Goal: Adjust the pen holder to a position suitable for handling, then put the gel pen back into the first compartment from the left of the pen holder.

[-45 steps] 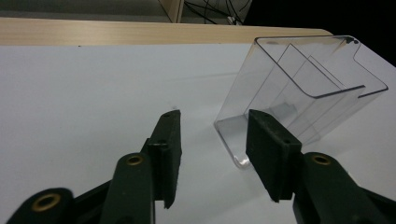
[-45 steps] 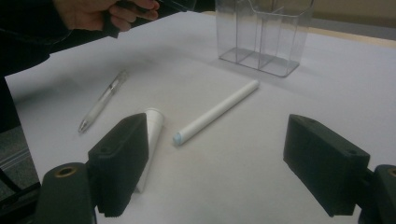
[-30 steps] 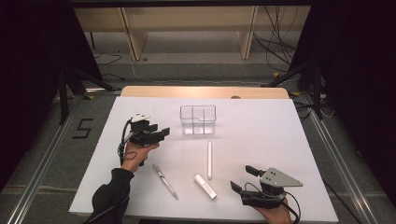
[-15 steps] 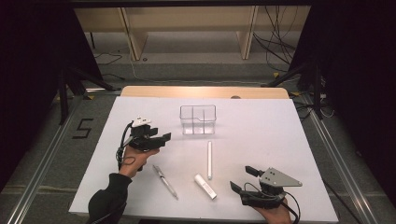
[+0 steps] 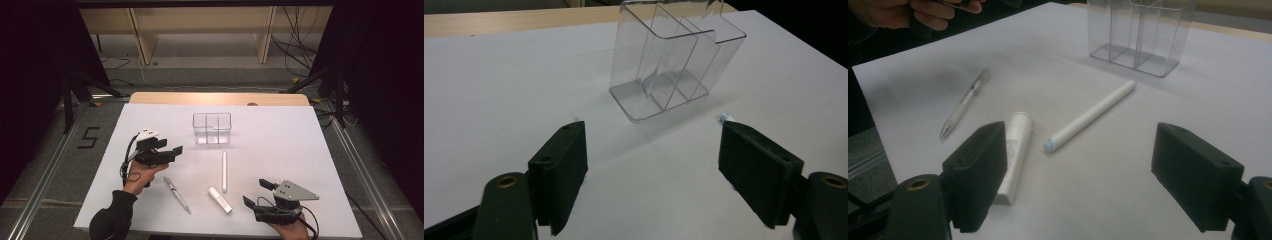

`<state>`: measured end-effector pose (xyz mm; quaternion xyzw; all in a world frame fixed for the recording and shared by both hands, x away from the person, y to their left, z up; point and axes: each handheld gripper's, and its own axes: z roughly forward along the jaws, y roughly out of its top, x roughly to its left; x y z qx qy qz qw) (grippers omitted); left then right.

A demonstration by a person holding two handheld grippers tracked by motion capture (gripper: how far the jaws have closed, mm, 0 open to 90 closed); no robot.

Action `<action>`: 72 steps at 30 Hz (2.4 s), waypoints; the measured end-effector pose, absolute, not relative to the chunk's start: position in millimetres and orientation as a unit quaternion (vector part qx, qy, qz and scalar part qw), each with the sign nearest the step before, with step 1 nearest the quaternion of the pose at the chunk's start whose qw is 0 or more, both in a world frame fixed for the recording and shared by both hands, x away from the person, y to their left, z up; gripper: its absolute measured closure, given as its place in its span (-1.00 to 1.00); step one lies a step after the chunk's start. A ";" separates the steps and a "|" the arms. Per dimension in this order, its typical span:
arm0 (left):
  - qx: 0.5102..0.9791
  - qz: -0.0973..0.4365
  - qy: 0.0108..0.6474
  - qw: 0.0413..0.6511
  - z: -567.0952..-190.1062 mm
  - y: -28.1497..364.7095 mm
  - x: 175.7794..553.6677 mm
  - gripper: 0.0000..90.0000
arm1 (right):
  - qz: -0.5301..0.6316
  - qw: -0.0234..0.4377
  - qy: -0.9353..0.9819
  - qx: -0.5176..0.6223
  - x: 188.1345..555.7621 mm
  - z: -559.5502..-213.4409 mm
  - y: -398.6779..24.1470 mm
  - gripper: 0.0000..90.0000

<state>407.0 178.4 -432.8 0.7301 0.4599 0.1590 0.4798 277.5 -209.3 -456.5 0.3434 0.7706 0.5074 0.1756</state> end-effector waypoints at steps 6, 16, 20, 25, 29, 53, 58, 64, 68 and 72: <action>0.727 0.168 0.442 0.498 -433.6 177.6 396.7 -0.43 | 0.500 0.166 0.778 0.343 276.4 -454.1 -200.2 -0.48; 0.716 0.176 0.445 0.508 -437.9 182.8 384.7 -0.47 | 0.488 0.154 0.791 0.335 278.5 -452.0 -180.4 -0.47; 0.713 0.179 0.445 0.511 -439.4 183.5 381.6 -0.48 | 0.484 0.155 0.794 0.334 279.7 -450.4 -173.8 -0.47; 0.710 0.179 0.442 0.518 -441.7 185.6 376.8 -0.49 | 0.483 0.151 0.797 0.328 282.1 -449.3 -165.8 -0.47; 0.713 0.176 0.438 0.518 -446.1 186.4 372.6 -0.51 | 0.480 0.147 0.803 0.322 283.1 -449.9 -158.4 -0.47; 0.716 0.186 0.429 0.519 -458.0 188.3 347.4 -0.58 | 0.464 0.128 0.824 0.300 289.6 -455.5 -126.0 -0.49; 0.716 0.186 0.427 0.520 -458.2 188.7 345.1 -0.58 | 0.461 0.123 0.828 0.295 291.1 -455.4 -118.9 -0.44; 0.714 0.190 0.428 0.519 -459.7 189.9 341.7 -0.59 | 0.448 0.125 0.838 0.286 290.7 -455.7 -105.8 -0.43; 0.709 0.189 0.435 0.522 -461.2 192.4 340.6 -0.59 | 0.441 0.122 0.844 0.281 291.6 -457.5 -94.0 -0.43; 0.712 0.190 0.432 0.520 -462.4 192.1 338.7 -0.59 | 0.440 0.115 0.846 0.278 293.2 -460.9 -80.9 -0.40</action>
